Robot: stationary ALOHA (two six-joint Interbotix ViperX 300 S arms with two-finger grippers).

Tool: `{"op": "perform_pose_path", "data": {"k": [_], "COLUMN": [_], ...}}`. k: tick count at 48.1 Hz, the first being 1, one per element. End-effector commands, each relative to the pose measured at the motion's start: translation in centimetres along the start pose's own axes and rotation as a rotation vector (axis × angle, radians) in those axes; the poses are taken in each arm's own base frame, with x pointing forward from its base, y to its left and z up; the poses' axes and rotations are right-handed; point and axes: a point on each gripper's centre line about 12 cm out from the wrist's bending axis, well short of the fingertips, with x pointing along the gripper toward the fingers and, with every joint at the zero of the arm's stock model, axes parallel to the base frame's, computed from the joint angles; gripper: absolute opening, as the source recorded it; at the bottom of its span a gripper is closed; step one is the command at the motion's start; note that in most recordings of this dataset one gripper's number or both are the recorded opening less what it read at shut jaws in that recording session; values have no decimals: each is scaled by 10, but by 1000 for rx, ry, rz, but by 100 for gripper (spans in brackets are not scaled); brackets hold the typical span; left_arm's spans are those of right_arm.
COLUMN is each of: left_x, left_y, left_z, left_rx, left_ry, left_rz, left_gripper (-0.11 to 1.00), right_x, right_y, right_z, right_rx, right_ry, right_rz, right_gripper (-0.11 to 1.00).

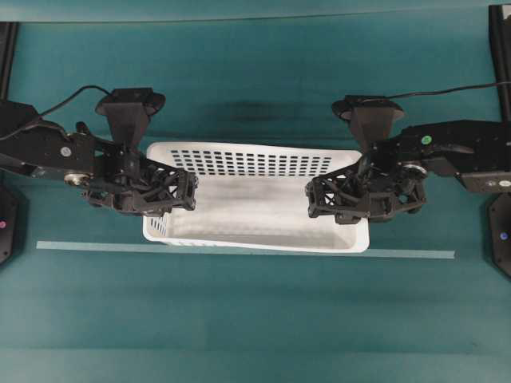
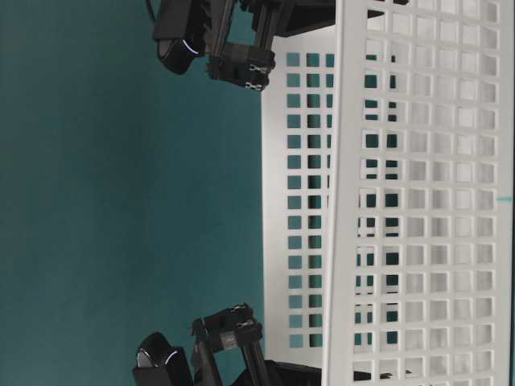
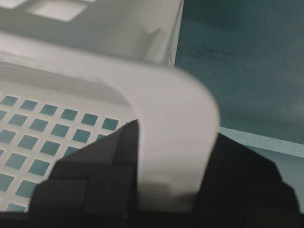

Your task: Lift the white basket with both hands.

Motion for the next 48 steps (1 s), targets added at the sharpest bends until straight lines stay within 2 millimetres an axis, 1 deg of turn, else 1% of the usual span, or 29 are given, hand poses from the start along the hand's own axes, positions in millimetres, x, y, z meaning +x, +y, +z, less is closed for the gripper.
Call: {"op": "perform_pose_path", "data": {"k": [1, 14, 29, 31, 34, 39, 48], "left_x": [5, 5, 5, 5, 5, 5, 4], "left_y": [-7, -6, -6, -6, -6, -6, -11], "left_z": [1, 1, 1, 1, 1, 1, 3], "left_rx": [19, 14, 19, 19, 19, 19, 16], "left_ry": [-9, -9, -13, -13, -13, -13, -28], "left_rz": [-30, -31, -46, -46, -46, -49, -112], "left_gripper": [-1, -1, -1, -1, -1, -1, -1], "right_x": [6, 10, 9, 9, 9, 9, 8], "right_y": [5, -1, 3, 3, 3, 3, 7], "right_z": [-1, 1, 10, 10, 11, 11, 10], "right_rx": [-48, -50, -53, -53, -51, -53, -61], "right_ry": [-3, -10, -30, -31, -31, -33, -43], "right_rz": [4, 8, 49, 50, 50, 54, 80], "right_gripper": [20, 20, 20, 21, 27, 40, 73]}}
